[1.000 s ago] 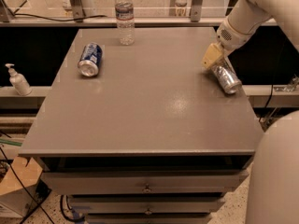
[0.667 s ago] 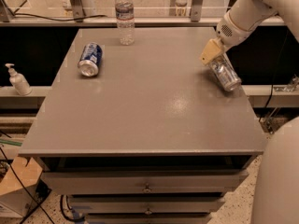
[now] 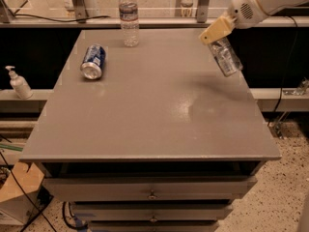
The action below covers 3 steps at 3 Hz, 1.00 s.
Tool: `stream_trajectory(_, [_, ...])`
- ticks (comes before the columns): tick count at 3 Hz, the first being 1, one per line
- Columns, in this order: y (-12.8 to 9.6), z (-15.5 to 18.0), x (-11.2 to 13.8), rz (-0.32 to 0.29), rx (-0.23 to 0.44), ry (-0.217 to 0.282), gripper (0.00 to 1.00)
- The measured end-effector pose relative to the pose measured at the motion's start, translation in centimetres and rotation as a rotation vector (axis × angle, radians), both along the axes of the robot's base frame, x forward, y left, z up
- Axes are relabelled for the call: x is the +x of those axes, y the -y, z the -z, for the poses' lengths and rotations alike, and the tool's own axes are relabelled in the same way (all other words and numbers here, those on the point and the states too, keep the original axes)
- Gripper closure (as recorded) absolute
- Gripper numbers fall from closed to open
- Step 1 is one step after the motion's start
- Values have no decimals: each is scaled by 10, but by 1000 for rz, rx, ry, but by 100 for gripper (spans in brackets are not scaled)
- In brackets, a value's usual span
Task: Place redbull can upright
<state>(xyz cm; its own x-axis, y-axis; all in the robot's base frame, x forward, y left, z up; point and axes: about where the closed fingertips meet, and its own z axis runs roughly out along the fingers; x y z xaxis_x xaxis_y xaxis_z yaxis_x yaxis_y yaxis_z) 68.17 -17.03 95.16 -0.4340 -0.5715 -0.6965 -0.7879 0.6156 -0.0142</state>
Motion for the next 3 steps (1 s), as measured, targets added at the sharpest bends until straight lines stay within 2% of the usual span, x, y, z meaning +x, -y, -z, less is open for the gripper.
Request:
stream_trajectory(1, [-25,-48,-18,-140,71,168,100])
stream_trajectory(2, [-31,-44,-19,-182,39,182,100])
stream_trajectory(3, [-23,-41,-24,-203,28,215,100])
